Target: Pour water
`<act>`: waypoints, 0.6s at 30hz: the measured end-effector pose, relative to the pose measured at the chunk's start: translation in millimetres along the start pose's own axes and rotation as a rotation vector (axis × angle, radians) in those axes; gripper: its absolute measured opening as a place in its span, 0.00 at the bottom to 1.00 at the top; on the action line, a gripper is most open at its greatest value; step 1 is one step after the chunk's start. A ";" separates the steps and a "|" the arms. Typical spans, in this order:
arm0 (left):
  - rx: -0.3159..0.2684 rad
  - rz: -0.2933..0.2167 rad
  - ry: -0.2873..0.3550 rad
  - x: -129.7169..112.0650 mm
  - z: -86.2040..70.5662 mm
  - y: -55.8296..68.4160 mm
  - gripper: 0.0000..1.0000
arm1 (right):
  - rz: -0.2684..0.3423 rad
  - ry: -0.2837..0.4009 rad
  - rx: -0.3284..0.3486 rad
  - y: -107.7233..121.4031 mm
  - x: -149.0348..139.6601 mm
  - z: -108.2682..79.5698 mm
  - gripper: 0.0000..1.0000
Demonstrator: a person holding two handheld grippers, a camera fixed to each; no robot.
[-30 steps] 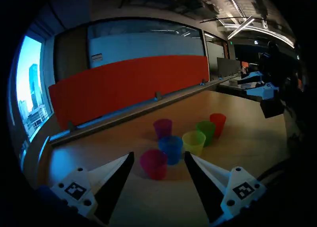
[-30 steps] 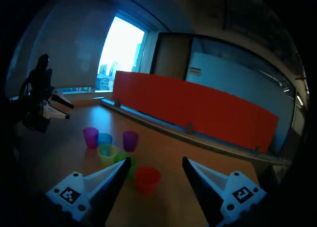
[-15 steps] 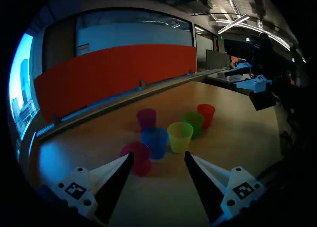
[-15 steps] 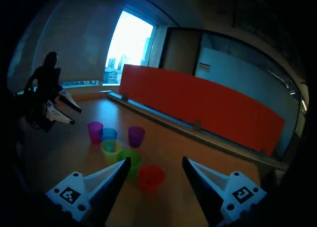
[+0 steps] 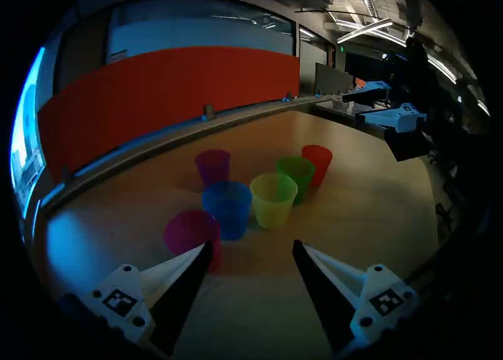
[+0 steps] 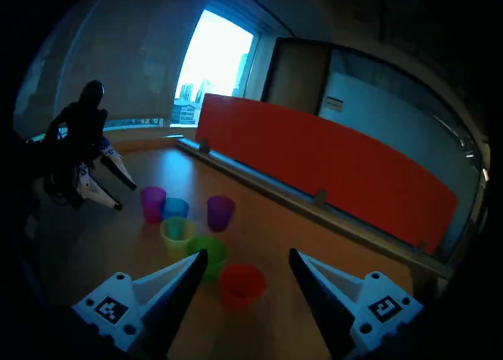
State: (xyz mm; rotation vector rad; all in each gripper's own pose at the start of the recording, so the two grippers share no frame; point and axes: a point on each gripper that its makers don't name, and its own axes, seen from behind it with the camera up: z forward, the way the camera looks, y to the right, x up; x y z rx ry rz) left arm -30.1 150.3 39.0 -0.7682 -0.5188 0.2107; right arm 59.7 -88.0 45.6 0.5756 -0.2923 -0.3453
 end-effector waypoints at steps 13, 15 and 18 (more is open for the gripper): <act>-0.049 -0.008 -0.043 -16.1 14.5 7.6 0.94 | -0.016 -0.013 0.017 -3.5 -1.7 12.7 1.00; -0.061 -0.006 -0.055 -19.5 17.1 9.7 0.94 | -0.017 -0.015 0.018 -3.7 -2.1 13.9 1.00; -0.063 -0.002 -0.065 -21.2 20.9 9.0 0.94 | -0.018 -0.017 0.021 -4.1 -1.8 15.7 1.00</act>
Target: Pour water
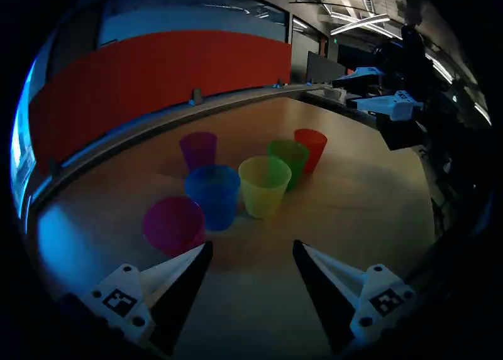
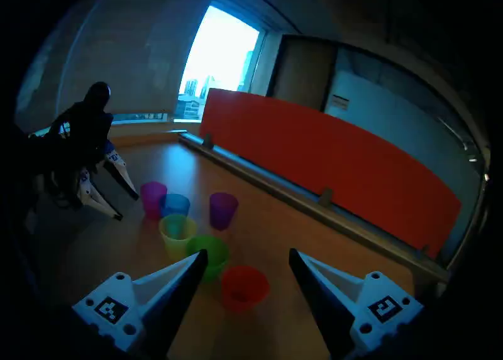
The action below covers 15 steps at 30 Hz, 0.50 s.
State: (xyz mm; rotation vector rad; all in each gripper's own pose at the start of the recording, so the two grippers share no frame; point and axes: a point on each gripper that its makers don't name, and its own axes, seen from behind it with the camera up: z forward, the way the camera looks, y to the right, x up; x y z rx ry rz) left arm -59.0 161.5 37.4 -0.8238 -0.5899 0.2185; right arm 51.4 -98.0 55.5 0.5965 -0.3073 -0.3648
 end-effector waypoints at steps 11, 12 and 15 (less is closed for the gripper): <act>0.016 0.001 -0.012 -2.2 13.4 -10.9 0.94 | -0.007 -0.002 0.003 1.5 -0.3 7.3 1.00; 0.019 0.002 -0.013 -2.4 14.6 -12.0 0.94 | -0.007 -0.002 0.003 1.8 -0.5 8.0 1.00; 0.031 0.010 -0.014 -2.2 18.4 -16.7 0.94 | -0.006 -0.002 0.006 2.4 -0.9 10.1 1.00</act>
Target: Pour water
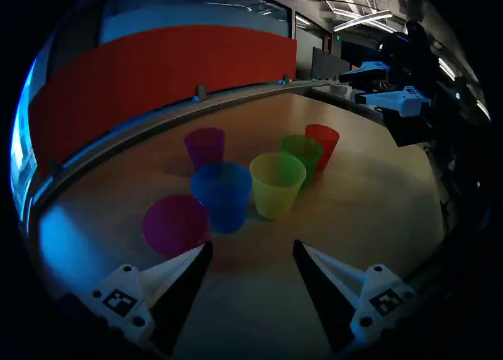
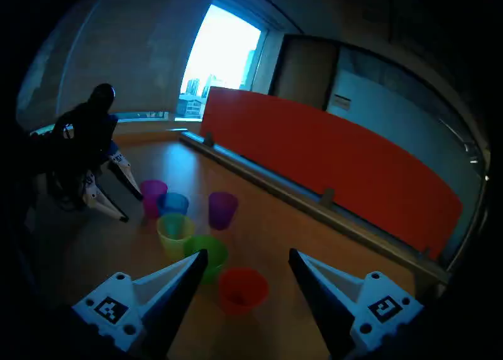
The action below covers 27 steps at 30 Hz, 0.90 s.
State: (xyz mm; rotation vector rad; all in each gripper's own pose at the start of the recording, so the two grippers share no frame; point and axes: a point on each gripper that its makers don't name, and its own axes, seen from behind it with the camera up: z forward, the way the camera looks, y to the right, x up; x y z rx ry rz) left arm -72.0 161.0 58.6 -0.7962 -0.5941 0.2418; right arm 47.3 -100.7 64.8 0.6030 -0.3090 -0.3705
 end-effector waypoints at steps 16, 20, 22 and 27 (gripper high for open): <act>0.022 -0.006 0.001 7.4 20.1 -20.4 0.94 | -0.009 -0.006 0.002 5.3 -2.7 6.0 1.00; 0.021 -0.012 0.003 12.2 25.3 -25.4 0.94 | -0.009 -0.008 0.001 6.7 -3.8 7.1 1.00; 0.018 -0.013 0.004 14.8 27.5 -27.0 0.94 | -0.008 -0.009 0.001 7.0 -4.4 7.6 1.00; 0.012 -0.013 0.005 21.2 33.2 -31.2 0.94 | -0.006 -0.012 0.004 7.0 -6.2 9.3 1.00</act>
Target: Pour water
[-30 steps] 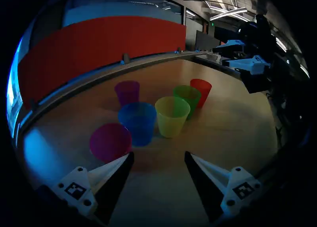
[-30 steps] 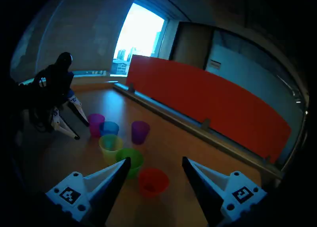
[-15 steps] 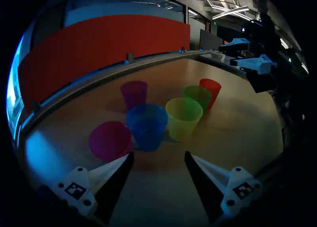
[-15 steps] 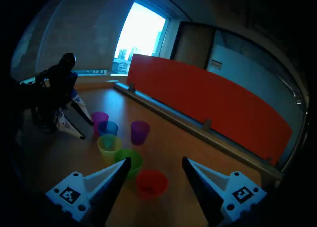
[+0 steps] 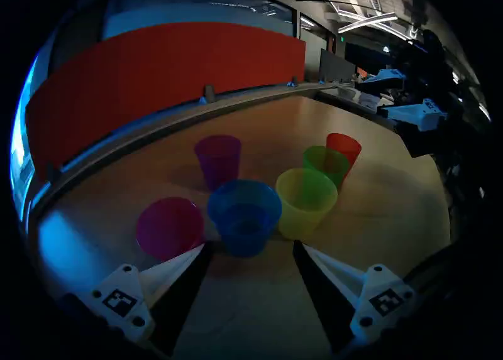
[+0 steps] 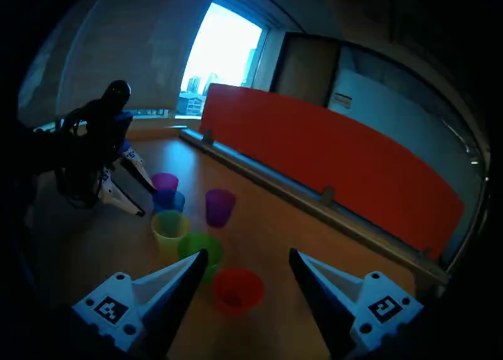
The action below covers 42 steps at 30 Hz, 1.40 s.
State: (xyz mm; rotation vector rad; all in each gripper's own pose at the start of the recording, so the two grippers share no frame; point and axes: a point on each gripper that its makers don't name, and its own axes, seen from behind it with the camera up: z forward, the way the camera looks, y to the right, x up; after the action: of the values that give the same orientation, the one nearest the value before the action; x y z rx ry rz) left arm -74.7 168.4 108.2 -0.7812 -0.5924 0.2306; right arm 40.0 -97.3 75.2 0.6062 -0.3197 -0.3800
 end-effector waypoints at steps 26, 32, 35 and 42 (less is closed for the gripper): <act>-0.002 0.023 0.008 19.0 31.4 -7.4 0.94 | -0.004 -0.015 -0.011 8.8 -10.2 3.7 1.00; 0.004 0.031 0.007 20.0 35.3 -9.0 0.94 | -0.005 -0.017 -0.013 8.9 -10.8 4.3 1.00; 0.004 0.033 0.008 20.0 36.2 -9.3 0.94 | -0.007 -0.019 -0.014 8.8 -10.7 4.9 1.00; 0.012 0.053 0.014 20.7 36.4 -9.7 0.89 | -0.005 -0.018 -0.016 8.3 -11.3 5.9 1.00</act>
State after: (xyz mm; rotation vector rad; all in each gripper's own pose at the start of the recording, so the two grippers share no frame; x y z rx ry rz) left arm -79.1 191.6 144.1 -0.7870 -0.5566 0.2772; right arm 29.7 -89.0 82.8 0.5887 -0.3319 -0.3930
